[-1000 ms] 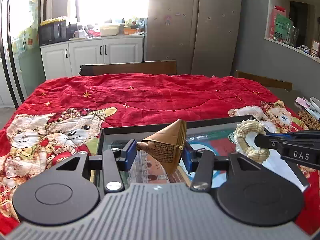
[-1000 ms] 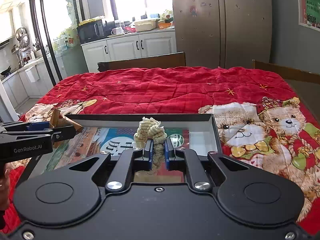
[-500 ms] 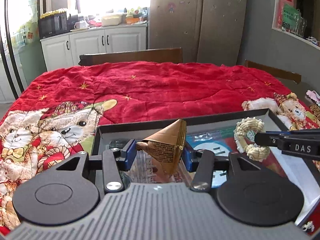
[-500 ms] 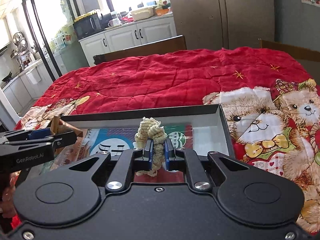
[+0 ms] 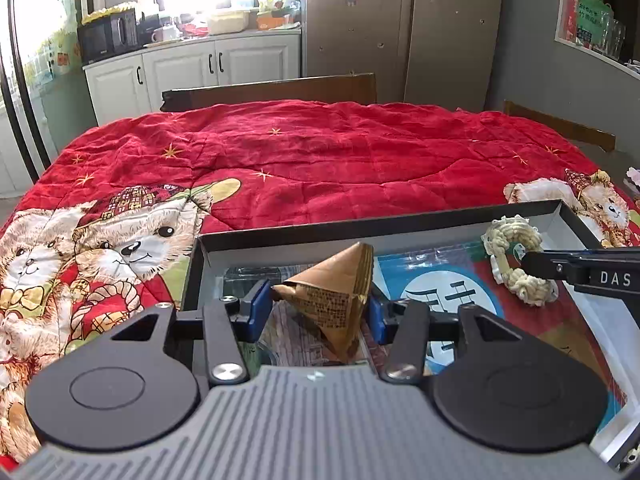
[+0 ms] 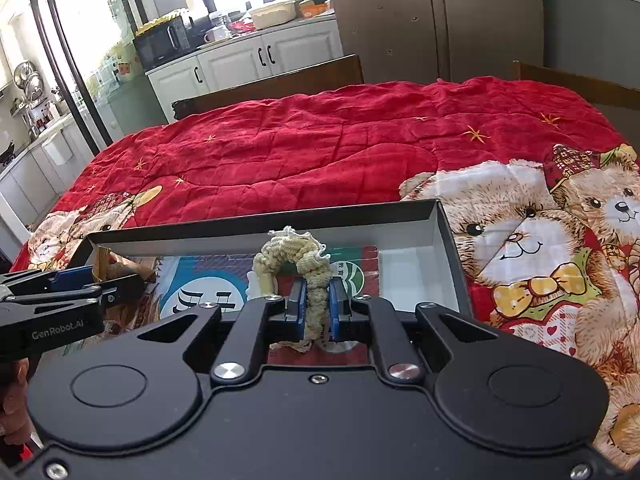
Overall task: Organize objects
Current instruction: 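Carry the paper cone and cream scrunchie over the black display box with both tools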
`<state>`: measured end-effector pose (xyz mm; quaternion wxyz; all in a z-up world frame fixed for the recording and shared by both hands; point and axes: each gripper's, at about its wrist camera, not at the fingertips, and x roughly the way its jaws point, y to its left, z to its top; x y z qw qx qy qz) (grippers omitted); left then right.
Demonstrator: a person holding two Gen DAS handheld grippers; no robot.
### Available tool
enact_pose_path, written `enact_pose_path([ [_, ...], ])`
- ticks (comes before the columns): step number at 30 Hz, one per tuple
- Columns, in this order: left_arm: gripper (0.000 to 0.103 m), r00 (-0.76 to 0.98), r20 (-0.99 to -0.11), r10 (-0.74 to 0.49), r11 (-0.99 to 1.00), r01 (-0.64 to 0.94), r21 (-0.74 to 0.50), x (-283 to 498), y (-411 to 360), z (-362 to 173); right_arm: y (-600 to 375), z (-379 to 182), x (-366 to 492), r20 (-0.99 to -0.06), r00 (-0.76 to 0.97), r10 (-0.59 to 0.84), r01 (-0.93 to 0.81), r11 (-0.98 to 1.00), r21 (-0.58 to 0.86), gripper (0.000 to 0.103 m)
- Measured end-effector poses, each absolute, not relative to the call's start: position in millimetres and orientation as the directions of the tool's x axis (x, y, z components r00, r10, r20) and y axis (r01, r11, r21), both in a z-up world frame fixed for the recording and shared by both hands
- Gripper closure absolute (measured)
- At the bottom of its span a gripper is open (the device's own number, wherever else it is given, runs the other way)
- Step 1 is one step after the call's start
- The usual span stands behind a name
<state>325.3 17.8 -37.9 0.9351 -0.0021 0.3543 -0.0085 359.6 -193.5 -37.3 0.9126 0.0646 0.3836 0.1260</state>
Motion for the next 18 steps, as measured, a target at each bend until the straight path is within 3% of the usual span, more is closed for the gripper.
enact_pose_path([
  [11,0.047,0.737,-0.676,-0.008,1.000,0.014,0.003,327.0,17.0,-39.5,-191.5,-39.1,361.0,-0.692,0.668,0.273,-0.183,0.962,0.203,0.090],
  [18,0.039,0.737,-0.676,-0.007,1.000,0.020,0.011,326.6,15.5,-39.7,-188.8,-39.2,359.9,-0.691,0.674,0.261,-0.190,0.965,0.179,0.086],
])
